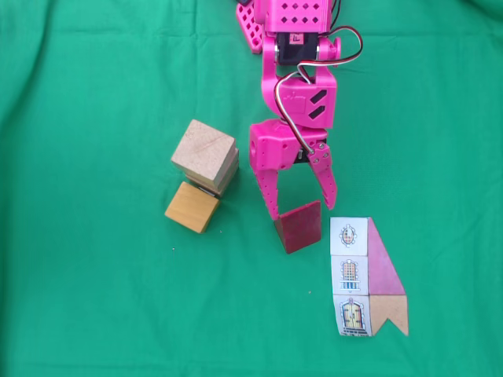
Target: Grasp some building blocks and build the house on the picture.
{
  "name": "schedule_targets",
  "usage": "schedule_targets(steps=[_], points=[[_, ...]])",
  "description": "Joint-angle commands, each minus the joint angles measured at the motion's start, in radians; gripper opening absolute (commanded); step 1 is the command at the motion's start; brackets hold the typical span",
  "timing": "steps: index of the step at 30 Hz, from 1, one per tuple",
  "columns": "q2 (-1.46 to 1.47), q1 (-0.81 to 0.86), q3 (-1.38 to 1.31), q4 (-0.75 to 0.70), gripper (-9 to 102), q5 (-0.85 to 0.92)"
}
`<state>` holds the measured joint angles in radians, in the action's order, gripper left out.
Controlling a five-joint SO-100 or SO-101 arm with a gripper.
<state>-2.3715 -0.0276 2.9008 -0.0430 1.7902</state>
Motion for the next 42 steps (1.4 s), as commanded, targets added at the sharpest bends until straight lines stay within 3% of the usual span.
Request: schedule_targets(steps=[1,22,29,42], points=[[0.005,0.012,-0.040,0.018,34,0.028],[0.003,0.063,-0.052,0.020,35,0.034],[0.003,0.074,-0.052,0.020,46,0.032],[0.127,0.074,-0.153,0.020,46,0.031]])
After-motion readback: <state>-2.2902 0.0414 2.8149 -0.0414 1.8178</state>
